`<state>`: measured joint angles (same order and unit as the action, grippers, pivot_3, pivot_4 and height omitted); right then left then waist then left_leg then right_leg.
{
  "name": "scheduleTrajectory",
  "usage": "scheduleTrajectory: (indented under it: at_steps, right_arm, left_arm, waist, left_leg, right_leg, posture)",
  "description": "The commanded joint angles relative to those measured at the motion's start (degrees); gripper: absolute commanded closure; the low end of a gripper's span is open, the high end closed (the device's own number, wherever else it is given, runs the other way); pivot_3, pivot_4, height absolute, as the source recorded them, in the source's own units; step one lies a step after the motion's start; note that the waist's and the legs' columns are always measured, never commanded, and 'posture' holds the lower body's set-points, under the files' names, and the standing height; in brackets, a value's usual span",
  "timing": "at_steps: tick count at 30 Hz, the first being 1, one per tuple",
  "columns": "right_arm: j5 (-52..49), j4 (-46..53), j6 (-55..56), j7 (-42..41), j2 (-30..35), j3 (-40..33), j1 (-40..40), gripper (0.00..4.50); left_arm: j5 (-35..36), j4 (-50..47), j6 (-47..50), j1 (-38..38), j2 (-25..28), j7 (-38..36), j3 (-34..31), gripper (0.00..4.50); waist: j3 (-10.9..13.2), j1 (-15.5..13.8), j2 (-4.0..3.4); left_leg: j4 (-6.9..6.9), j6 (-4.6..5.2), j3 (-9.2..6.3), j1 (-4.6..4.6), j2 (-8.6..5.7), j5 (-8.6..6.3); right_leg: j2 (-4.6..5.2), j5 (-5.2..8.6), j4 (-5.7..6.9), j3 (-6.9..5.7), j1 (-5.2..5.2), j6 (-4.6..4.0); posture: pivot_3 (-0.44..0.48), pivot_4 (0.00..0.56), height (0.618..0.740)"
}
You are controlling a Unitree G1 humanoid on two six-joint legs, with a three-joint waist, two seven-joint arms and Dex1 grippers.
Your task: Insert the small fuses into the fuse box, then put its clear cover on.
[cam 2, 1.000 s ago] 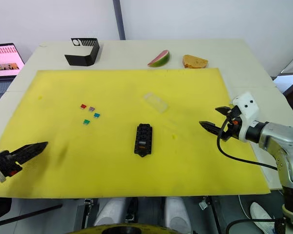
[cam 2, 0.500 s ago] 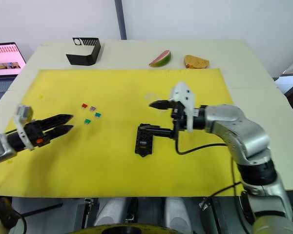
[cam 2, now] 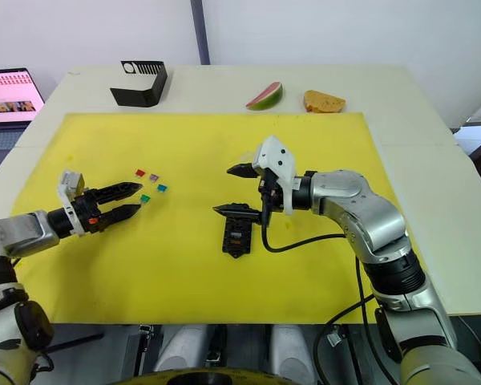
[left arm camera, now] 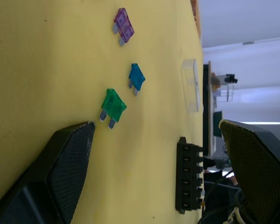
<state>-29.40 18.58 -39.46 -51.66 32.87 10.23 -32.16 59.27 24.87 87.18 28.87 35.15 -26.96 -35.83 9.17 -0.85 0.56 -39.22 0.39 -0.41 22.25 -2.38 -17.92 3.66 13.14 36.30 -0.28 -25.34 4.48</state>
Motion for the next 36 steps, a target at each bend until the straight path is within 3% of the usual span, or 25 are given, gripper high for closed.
scheduleTrajectory:
  at_steps: [1, 7, 10, 12, 21, 24, 27, 36]
  right_arm:
    - [0.10, 2.18, 0.62, 0.41, 0.95, -2.09, -0.13, 0.02]
    - [0.44, 1.38, 0.71, 1.42, 1.25, -2.31, -1.27, 0.02]
    - [0.38, 1.49, 0.47, 1.73, 1.28, -2.43, -1.53, 0.00]
    - [0.27, 1.72, 0.34, 1.80, 1.37, -2.51, -1.41, 0.00]
    - [0.48, 2.18, 0.29, 1.85, 2.02, -2.75, -0.94, 0.00]
    - [0.63, 2.15, 0.46, 1.93, 2.12, -2.69, -0.86, 0.00]
    - [0.69, 2.19, 0.55, 1.92, 2.19, -2.61, -0.75, 0.00]
    - [-0.39, 3.34, -0.49, 2.20, 2.44, -3.58, 0.19, 0.00]
  left_arm:
    - [-2.37, 0.87, -3.04, -0.48, -1.35, 0.26, 0.93, 0.00]
    - [-3.18, 2.46, -4.92, -0.33, -2.63, -0.21, 0.23, 0.00]
    - [-3.56, 2.54, -5.61, -0.38, -3.29, -0.90, 1.02, 0.88]
    - [-4.27, 2.48, -5.88, -0.40, -3.46, -1.32, 1.90, 1.80]
    - [-6.73, 4.50, -8.41, 0.28, -3.55, -2.73, 3.40, 1.80]
    - [-7.04, 4.18, -9.26, -0.09, -3.39, -3.84, 3.84, 2.76]
    - [-7.38, 3.67, -9.54, -0.46, -2.99, -5.02, 4.39, 4.33]
    - [-4.95, -3.08, -6.72, -0.35, -0.56, -6.37, 3.27, 4.43]
  waist:
    - [-0.01, -0.02, -0.02]
    - [-0.04, -0.05, -0.07]
    - [-0.04, -0.05, -0.07]
    - [-0.04, -0.04, -0.07]
    - [-0.04, -0.04, -0.07]
    - [-0.04, -0.02, -0.07]
    - [-0.05, 0.08, -0.08]
    - [-0.06, 0.28, -0.10]
  left_leg:
    - [0.00, 0.00, 0.00, 0.00, -0.01, 0.00]
    - [0.00, -0.02, -0.03, -0.15, -0.01, 0.02]
    - [0.00, -0.02, -0.04, -0.18, -0.01, 0.01]
    - [0.00, -0.02, -0.03, -0.18, -0.01, 0.01]
    - [0.01, -0.01, -0.04, -0.18, -0.01, 0.00]
    - [0.01, 0.00, -0.04, -0.17, -0.01, 0.00]
    - [0.02, 0.00, -0.04, -0.17, -0.01, 0.00]
    - [0.06, 0.02, -0.04, -0.13, 0.00, -0.01]
  right_leg:
    - [0.01, 0.00, 0.01, 0.00, 0.00, 0.00]
    - [0.02, 0.00, 0.04, 0.00, 0.13, 0.00]
    - [0.02, 0.00, 0.05, 0.00, 0.16, 0.00]
    - [0.02, 0.00, 0.04, 0.00, 0.16, 0.00]
    - [0.03, 0.00, 0.04, 0.00, 0.16, 0.00]
    - [0.03, 0.00, 0.04, 0.00, 0.16, 0.00]
    - [0.03, 0.00, 0.04, 0.00, 0.14, -0.01]
    - [0.03, 0.00, 0.04, 0.01, 0.07, -0.01]
  posture:
    - [0.000, 0.150, 0.740]
    - [0.000, 0.150, 0.740]
    - [0.000, 0.150, 0.740]
    - [0.000, 0.150, 0.740]
    - [0.000, 0.150, 0.740]
    - [0.000, 0.150, 0.740]
    - [0.000, 0.150, 0.740]
    - [0.000, 0.150, 0.740]
